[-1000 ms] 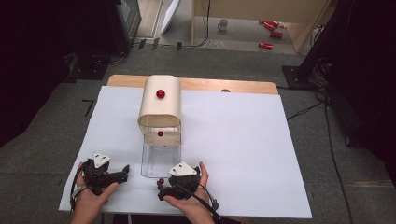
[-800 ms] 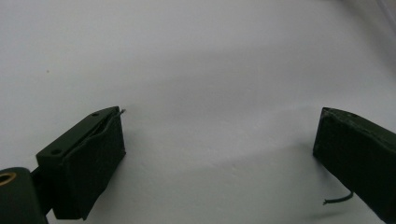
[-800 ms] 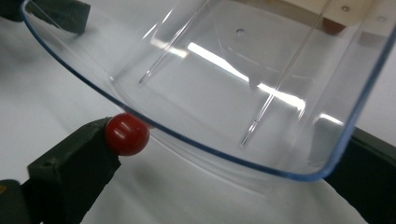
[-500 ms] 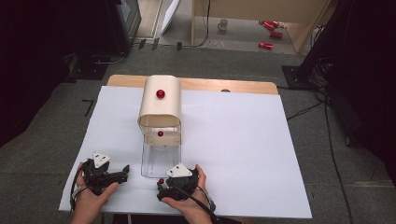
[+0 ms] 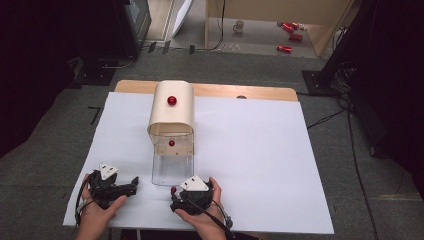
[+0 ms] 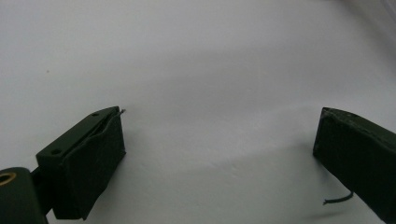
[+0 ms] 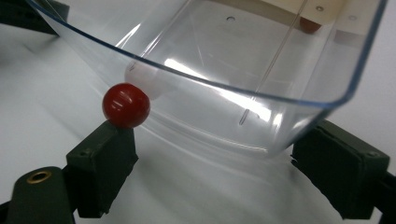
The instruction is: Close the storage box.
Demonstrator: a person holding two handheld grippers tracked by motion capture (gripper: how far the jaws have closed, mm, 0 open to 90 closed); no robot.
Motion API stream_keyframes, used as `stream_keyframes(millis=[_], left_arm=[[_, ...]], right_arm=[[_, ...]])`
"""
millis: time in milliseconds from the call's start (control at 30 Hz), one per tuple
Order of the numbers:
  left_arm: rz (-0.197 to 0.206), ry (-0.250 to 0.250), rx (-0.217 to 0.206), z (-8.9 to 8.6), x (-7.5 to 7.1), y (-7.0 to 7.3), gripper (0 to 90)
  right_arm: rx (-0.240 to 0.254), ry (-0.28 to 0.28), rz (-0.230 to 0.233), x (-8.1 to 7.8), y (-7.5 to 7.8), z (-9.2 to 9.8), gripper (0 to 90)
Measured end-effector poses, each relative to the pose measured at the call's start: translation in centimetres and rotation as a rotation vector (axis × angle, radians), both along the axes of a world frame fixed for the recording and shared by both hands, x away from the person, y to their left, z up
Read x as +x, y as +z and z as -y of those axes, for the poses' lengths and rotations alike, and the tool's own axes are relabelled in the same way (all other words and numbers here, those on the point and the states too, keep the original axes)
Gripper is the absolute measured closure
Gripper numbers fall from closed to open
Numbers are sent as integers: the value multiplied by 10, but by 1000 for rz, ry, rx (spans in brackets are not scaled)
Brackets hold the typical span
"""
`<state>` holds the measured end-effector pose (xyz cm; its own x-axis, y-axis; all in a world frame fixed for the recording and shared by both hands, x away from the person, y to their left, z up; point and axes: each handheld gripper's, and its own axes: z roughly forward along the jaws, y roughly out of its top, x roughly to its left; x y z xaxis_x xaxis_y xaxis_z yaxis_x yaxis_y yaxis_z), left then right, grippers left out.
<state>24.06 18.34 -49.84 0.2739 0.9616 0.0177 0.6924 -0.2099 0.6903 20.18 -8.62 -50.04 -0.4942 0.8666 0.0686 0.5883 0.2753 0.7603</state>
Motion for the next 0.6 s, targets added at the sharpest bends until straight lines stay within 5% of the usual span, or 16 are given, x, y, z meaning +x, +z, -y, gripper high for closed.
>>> stream_keyframes(millis=[100, 133, 600], left_arm=[[0, 0, 0, 0, 0, 0, 20], [0, 0, 0, 0, 0, 0, 20], [0, 0, 0, 0, 0, 0, 20]], right_arm=[[17, -2, 2, 0, 1, 1, 177], [31, -11, 8, 1, 3, 3, 249], [81, -31, 47, 9, 20, 9, 306]])
